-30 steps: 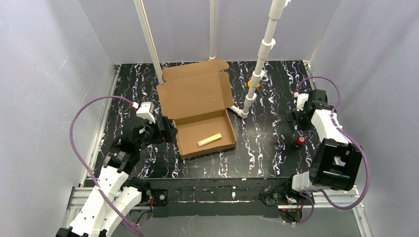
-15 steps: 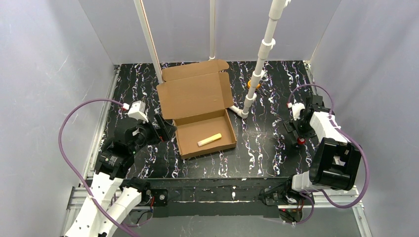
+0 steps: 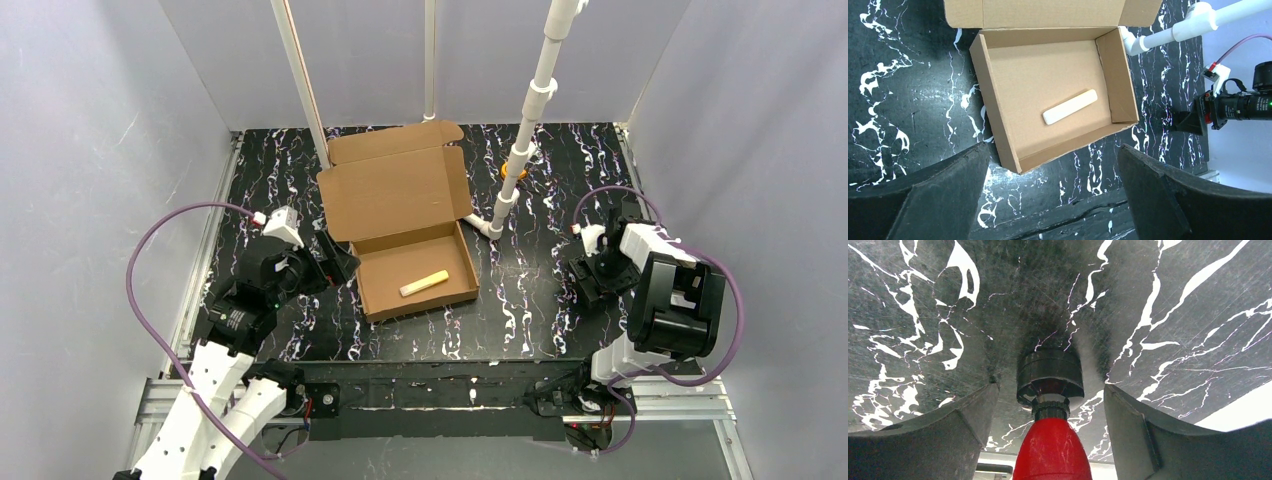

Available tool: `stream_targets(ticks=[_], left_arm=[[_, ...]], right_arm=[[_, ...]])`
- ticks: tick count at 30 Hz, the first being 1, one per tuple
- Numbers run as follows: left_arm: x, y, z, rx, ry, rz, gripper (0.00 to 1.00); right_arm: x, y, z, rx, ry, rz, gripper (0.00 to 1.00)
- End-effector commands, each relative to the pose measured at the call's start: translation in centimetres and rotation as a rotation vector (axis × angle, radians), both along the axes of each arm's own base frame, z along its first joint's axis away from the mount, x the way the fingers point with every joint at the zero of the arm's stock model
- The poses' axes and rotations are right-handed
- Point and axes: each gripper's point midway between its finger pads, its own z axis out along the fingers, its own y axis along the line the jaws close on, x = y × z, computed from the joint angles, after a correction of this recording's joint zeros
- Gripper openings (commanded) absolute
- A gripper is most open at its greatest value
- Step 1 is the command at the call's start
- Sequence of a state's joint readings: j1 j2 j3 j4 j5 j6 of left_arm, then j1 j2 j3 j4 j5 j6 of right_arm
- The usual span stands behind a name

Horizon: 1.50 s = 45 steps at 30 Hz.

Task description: Fold the paper box

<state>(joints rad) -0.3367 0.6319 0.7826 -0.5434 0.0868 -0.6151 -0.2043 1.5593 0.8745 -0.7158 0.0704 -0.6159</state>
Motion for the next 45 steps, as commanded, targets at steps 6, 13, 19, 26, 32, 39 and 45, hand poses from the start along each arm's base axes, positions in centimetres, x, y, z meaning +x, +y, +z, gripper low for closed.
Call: stream_targets(ticks=[6,13,19,26,32,39,45], left_arm=[[0.2,0.2,-0.4,0.000,-0.015,0.011,0.99],[0.6,-0.1,-0.3,0.016,-0.026,-0.014,0.99],[1.1,-0.6,0.5,0.037,-0.053,-0.063,0.99],[-0.2,-0.6,0.7,0.038,-0.107,-0.105,0.99],[-0.5,-0.4,0.5,0.062,-0.121,-0.127,0.99],[-0.7,0.0,0.4,0.087,-0.115,-0.117,0.99],[-0.6,0.0,-0.5,0.052,-0.071,-0.079,0.99]], right_arm=[[1.7,0.8,-0.5,0.058,-0.029,0.017,0.82],[2.0,1.8,-0.6,0.113,-0.031,0.002,0.75],[3.1,2.8,1.6,0.159,-0.121,0.037,0.33],[2.2,14.2,10.9,0.517,-0.280,0.531,0.15],[-0.2,22.5,12.5,0.649,-0.277,0.835,0.12],[-2.6,27.6,12.9,0.636,-0.198,1.095,0.13],[0.7,34.1,12.9,0.434,-0.244,1.117,0.17]])
